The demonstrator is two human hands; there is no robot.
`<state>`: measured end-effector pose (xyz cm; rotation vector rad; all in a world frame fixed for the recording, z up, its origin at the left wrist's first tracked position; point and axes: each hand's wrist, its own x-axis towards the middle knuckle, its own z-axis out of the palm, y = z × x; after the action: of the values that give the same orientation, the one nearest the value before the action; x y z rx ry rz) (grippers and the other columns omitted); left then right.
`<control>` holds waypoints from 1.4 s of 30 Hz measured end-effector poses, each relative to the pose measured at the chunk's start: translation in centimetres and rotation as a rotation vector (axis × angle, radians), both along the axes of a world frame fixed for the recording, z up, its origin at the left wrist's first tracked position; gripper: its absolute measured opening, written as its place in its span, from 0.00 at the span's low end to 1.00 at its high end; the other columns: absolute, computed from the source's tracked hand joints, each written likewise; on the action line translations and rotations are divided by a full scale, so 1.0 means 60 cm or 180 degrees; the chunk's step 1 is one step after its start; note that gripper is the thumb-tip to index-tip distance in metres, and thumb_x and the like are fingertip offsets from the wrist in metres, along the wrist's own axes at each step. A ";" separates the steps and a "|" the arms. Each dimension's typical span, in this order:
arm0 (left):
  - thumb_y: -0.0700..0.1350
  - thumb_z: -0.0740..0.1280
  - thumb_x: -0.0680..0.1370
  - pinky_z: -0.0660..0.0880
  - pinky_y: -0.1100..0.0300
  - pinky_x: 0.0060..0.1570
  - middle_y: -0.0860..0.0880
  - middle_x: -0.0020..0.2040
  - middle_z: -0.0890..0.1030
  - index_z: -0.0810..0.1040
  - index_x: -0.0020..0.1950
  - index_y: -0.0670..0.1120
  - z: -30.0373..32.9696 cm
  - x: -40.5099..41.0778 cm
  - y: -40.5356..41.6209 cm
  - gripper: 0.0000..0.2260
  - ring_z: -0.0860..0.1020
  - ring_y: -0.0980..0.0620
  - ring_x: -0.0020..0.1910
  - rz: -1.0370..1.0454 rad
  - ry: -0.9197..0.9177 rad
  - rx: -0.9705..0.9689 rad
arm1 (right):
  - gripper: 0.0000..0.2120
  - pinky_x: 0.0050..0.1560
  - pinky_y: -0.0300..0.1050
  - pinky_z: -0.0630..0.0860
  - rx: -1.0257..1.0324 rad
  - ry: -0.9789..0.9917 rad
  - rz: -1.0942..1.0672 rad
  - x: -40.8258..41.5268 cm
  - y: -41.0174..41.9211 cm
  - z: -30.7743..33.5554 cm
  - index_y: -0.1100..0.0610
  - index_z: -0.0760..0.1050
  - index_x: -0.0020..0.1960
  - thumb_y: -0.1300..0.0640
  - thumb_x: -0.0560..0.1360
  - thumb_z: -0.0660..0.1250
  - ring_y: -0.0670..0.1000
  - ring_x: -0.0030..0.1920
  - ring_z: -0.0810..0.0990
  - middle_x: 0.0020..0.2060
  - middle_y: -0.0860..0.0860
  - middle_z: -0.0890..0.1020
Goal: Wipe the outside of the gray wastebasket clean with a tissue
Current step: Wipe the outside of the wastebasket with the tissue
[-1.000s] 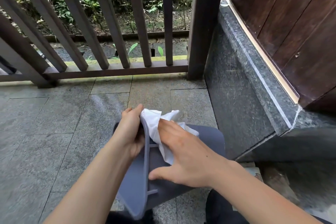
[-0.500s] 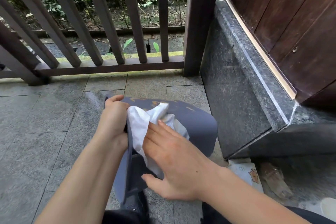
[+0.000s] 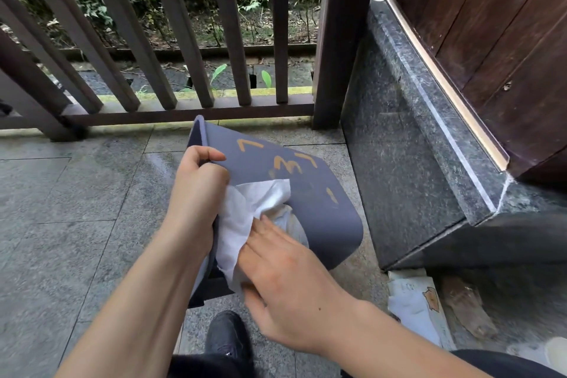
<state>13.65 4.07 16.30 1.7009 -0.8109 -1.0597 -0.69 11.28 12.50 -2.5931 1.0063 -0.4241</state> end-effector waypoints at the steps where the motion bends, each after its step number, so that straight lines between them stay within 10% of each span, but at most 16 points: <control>1: 0.33 0.60 0.74 0.66 0.57 0.35 0.48 0.42 0.75 0.77 0.51 0.51 -0.001 0.002 0.001 0.14 0.73 0.50 0.38 -0.0066 -0.0088 -0.0033 | 0.19 0.79 0.53 0.57 -0.0022 0.0084 0.0045 0.001 0.002 -0.001 0.63 0.76 0.61 0.62 0.71 0.68 0.62 0.70 0.71 0.62 0.58 0.79; 7: 0.39 0.65 0.82 0.72 0.70 0.34 0.51 0.48 0.83 0.81 0.60 0.57 -0.004 0.020 0.001 0.13 0.80 0.58 0.40 -0.0513 -0.0674 -0.0259 | 0.30 0.80 0.54 0.56 -0.0152 -0.0084 0.0228 0.010 0.014 0.007 0.64 0.70 0.74 0.66 0.71 0.65 0.61 0.78 0.65 0.73 0.60 0.73; 15: 0.33 0.62 0.83 0.75 0.75 0.44 0.65 0.54 0.79 0.78 0.68 0.59 0.005 0.020 0.005 0.24 0.80 0.69 0.46 -0.0869 -0.0458 -0.0115 | 0.20 0.78 0.53 0.58 -0.0684 0.0350 0.0017 0.026 0.035 -0.010 0.60 0.77 0.68 0.63 0.79 0.58 0.61 0.73 0.72 0.66 0.59 0.80; 20: 0.30 0.61 0.81 0.76 0.53 0.62 0.49 0.54 0.85 0.84 0.62 0.60 0.015 0.023 0.004 0.26 0.82 0.52 0.50 -0.0963 -0.0102 0.0008 | 0.20 0.77 0.53 0.62 -0.0845 0.0109 -0.0089 0.018 0.030 -0.010 0.63 0.76 0.69 0.65 0.79 0.58 0.62 0.74 0.71 0.68 0.63 0.78; 25: 0.26 0.60 0.76 0.75 0.61 0.33 0.46 0.48 0.84 0.85 0.58 0.64 0.025 0.043 0.006 0.33 0.80 0.48 0.33 -0.0933 0.0056 0.0082 | 0.18 0.75 0.52 0.67 -0.0865 -0.0138 -0.0017 0.023 0.034 -0.007 0.61 0.81 0.63 0.65 0.79 0.57 0.61 0.69 0.77 0.62 0.60 0.82; 30: 0.35 0.66 0.82 0.74 0.57 0.65 0.51 0.64 0.83 0.81 0.67 0.62 0.013 0.042 0.014 0.23 0.81 0.54 0.62 -0.1266 0.0003 0.0045 | 0.17 0.75 0.50 0.67 -0.1013 0.0026 0.0043 0.031 0.043 -0.013 0.57 0.81 0.65 0.63 0.80 0.60 0.57 0.71 0.76 0.66 0.56 0.81; 42: 0.39 0.61 0.85 0.73 0.53 0.69 0.51 0.59 0.86 0.87 0.57 0.55 0.010 0.021 0.017 0.17 0.82 0.51 0.62 -0.1274 -0.0156 0.0311 | 0.15 0.68 0.50 0.74 -0.1070 -0.0078 -0.0058 0.014 0.038 -0.004 0.52 0.81 0.48 0.64 0.78 0.57 0.54 0.52 0.82 0.45 0.51 0.83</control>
<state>14.88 5.07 16.88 1.6897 -1.1815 -1.3475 0.14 13.59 12.24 -2.8645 1.0268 -0.6801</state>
